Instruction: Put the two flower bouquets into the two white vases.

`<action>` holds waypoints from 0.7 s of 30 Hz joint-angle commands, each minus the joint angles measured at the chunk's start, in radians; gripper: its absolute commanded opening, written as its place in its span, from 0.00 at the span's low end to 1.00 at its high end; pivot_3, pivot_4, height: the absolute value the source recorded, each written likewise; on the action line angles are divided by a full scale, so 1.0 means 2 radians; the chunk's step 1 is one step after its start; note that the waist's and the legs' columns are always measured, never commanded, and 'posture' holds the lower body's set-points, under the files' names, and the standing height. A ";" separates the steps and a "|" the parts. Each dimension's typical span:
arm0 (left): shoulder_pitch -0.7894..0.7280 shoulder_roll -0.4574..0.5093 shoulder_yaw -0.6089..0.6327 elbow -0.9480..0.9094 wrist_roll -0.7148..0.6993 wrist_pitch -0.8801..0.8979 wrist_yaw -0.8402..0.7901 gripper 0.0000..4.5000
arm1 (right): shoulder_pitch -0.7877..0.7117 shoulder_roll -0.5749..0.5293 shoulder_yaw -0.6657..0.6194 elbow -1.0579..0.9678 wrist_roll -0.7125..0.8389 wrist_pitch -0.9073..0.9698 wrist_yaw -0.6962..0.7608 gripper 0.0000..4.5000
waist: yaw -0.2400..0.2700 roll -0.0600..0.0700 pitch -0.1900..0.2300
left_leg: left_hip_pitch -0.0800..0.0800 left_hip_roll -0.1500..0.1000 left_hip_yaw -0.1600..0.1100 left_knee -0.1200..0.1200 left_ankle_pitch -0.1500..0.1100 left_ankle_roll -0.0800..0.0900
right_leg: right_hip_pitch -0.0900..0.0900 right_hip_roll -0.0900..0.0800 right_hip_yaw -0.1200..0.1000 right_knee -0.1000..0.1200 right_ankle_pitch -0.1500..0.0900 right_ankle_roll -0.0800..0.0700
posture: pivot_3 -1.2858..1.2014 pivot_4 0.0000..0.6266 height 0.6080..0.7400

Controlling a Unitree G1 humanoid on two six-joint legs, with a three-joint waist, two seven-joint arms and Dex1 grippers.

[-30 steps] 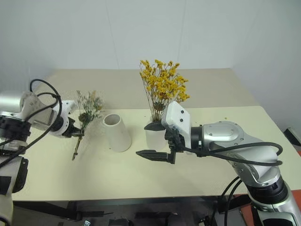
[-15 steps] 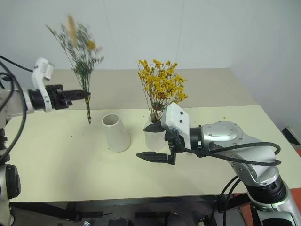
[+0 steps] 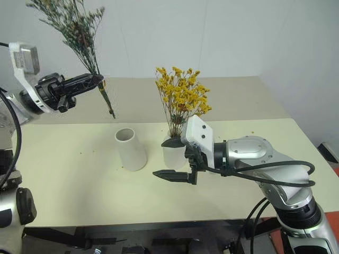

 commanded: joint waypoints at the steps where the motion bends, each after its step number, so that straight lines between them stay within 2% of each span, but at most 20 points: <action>1: 0.009 0.000 -0.010 -0.007 0.009 -0.041 -0.042 0.01 | -0.010 0.005 0.000 -0.007 -0.007 -0.005 -0.008 1.00 | -0.001 0.000 0.000 | 0.000 0.000 0.000 0.000 0.000 0.000 | 0.000 0.000 0.000 0.000 0.000 0.000 | 0.52 0.24 1.00; 6: 0.020 -0.012 -0.016 -0.002 0.015 -0.074 -0.063 0.01 | -0.029 0.032 0.003 -0.007 -0.008 0.036 -0.065 1.00 | -0.001 0.000 0.000 | 0.000 0.000 0.000 0.000 0.000 0.000 | 0.000 0.000 0.000 0.000 0.000 0.000 | 0.52 0.24 1.00; 14: 0.045 -0.015 -0.040 -0.017 0.041 -0.109 -0.087 0.01 | -0.036 0.050 0.000 -0.007 -0.008 0.060 -0.105 1.00 | 0.000 0.000 0.000 | 0.000 0.000 0.000 0.000 0.000 0.000 | 0.000 0.000 0.000 0.000 0.000 0.000 | 0.52 0.24 1.00; 21: 0.069 -0.032 -0.049 -0.034 0.048 -0.127 -0.075 0.01 | -0.053 0.073 0.003 -0.003 -0.016 0.085 -0.142 1.00 | -0.001 0.000 0.000 | 0.000 0.000 0.000 0.000 0.000 0.000 | 0.000 0.000 0.000 0.000 0.000 0.000 | 0.52 0.24 1.00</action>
